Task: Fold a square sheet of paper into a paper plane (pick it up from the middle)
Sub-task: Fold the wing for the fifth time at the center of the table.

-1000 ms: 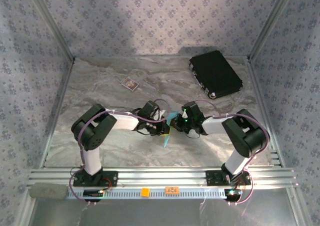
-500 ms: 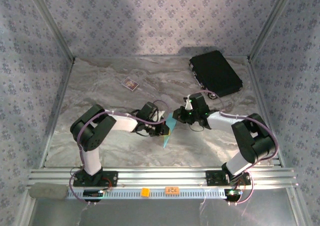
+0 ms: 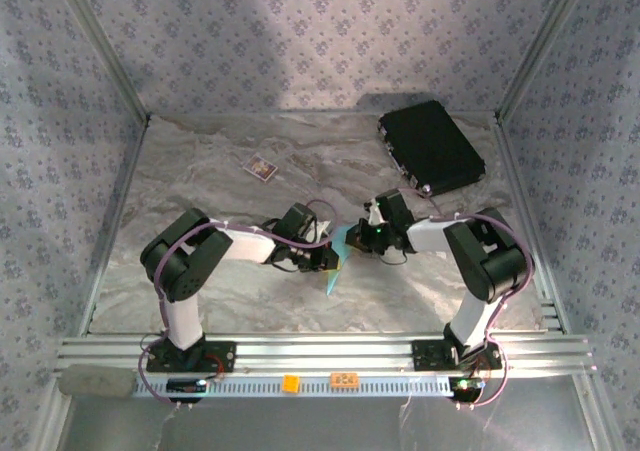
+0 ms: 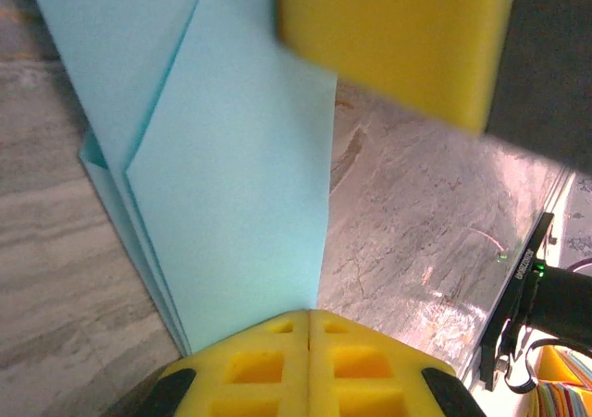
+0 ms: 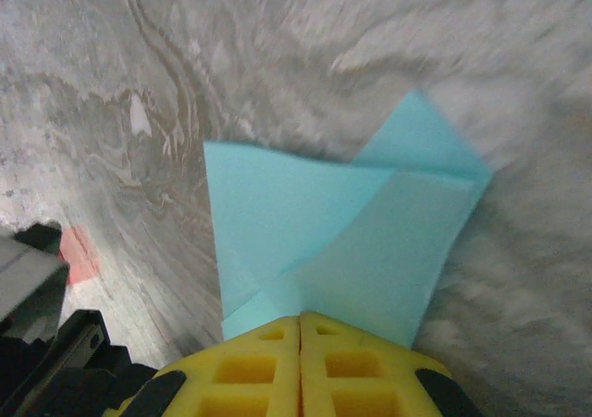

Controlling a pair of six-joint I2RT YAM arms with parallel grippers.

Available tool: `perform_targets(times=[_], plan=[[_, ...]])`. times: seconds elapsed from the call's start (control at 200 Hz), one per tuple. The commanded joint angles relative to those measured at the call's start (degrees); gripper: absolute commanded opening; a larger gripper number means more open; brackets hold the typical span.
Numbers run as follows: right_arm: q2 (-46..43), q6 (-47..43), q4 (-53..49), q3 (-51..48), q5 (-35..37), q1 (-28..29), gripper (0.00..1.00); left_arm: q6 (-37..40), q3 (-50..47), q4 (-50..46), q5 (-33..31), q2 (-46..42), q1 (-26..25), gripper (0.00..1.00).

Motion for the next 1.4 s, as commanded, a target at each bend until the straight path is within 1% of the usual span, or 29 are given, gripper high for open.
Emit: perform_targets(times=[0.0, 0.19, 0.36, 0.425, 0.52, 0.645, 0.81, 0.869, 0.959, 1.009, 1.099, 1.249, 1.329, 1.399], plan=[[1.8, -1.9, -1.1, 2.4, 0.8, -2.9, 0.1, 1.5, -2.0, -6.3, -1.0, 2.3, -0.6, 0.0], [4.2, -2.0, -1.1, 4.4, 0.2, -6.9, 0.1, 1.5, -2.3, -5.9, -0.9, 2.5, -0.6, 0.0], [3.9, -1.7, -1.5, 5.2, 0.2, -8.2, 0.1, 1.6, -2.2, -5.8, -0.9, 2.4, -0.6, 0.0], [2.1, -1.6, -1.5, 4.9, 0.4, -8.1, 0.1, 1.5, -2.1, -5.8, -0.7, 2.4, -0.6, 0.0], [-1.4, -2.5, -4.1, 5.0, 1.2, -8.2, 0.1, 1.6, -2.0, -5.7, -0.6, 2.5, -0.7, 0.0], [-6.4, -2.9, -5.9, 3.7, 2.4, -7.8, 0.13, 1.5, -1.6, -5.3, -0.6, 2.0, -0.9, 0.0], [-9.7, -0.4, -4.7, -0.5, 1.5, -5.1, 0.16, 0.4, -0.4, -3.9, -0.5, -0.5, -1.3, 0.0], [-10.0, 0.3, -4.8, -1.9, 1.9, -3.3, 0.17, 0.6, 1.0, -5.0, -1.0, -2.0, -1.4, 0.07], [-10.1, 1.3, -4.2, -3.3, 2.8, -0.6, 0.17, 0.7, 2.6, -6.2, -2.3, -5.0, -1.4, 0.14], [-9.9, 1.8, -4.1, -3.9, 3.5, 0.7, 0.17, 0.8, 3.2, -6.8, -3.2, -6.7, -1.3, 0.21], [-9.9, 2.5, -4.1, -4.8, 5.3, 2.1, 0.17, 0.8, 3.3, -7.5, -4.5, -9.5, -1.2, 0.25], [-10.3, 4.2, -3.4, -6.3, 6.3, 2.7, 0.19, 0.8, 0.9, -8.5, -6.9, -13.2, 0.4, 0.31], [-10.4, 4.8, -3.7, -6.8, 6.7, 3.1, 0.2, 0.8, -0.5, -9.7, -8.4, -14.6, 1.8, 0.32], [-11.0, 5.3, -4.1, -7.3, 7.1, 3.6, 0.21, 1.1, -1.1, -10.6, -8.3, -14.8, 2.9, 0.33]])
